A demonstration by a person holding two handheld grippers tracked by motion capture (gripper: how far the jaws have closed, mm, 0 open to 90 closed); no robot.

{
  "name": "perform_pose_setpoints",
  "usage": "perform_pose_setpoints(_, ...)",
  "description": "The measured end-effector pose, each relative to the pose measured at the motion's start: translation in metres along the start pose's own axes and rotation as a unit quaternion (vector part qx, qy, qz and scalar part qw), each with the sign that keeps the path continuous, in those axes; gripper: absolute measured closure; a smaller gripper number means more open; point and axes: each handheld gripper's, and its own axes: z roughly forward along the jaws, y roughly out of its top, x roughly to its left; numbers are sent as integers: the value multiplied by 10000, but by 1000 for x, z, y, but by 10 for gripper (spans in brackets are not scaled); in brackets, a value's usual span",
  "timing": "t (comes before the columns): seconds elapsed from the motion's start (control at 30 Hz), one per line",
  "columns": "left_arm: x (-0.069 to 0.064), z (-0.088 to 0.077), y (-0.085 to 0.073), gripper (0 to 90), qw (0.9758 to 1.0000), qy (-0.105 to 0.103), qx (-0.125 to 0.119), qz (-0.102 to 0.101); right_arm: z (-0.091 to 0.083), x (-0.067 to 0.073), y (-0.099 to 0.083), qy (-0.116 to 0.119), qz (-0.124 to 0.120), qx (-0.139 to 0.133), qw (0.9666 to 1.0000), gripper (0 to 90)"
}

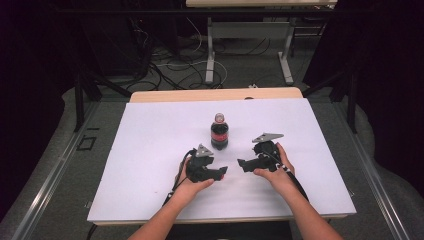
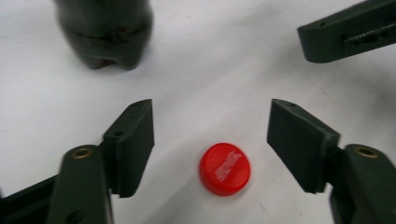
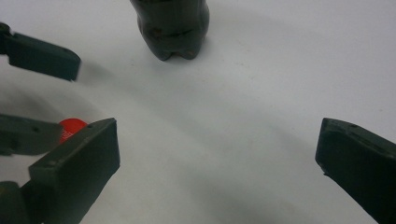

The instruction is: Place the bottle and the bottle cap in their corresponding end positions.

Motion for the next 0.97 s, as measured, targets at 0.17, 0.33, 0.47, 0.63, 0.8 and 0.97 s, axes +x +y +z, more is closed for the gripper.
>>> perform_pose_setpoints(0.17,24,-19,-5,266,9995,163,-223,-129,-1,-4,-2,-40,67,-10,10000,0)
perform_pose_setpoints(0.33,48,-41,-11,250,9981,302,-324,-427,-2,-8,-5,-66,139,-18,9999,0)
perform_pose_setpoints(0.47,62,-58,-14,243,9972,450,-335,-489,-3,-13,-7,-109,161,-68,9998,0)
perform_pose_setpoints(0.63,74,-74,-21,158,9940,856,-431,-523,-5,-17,-9,-133,225,-81,9996,0)
perform_pose_setpoints(0.8,89,-87,-31,20,9898,1077,-538,-761,-6,-20,-11,-164,250,-92,9995,0)
perform_pose_setpoints(0.97,105,-99,-40,5,9845,1277,-681,-992,-6,-24,-14,-220,256,-88,9994,0)
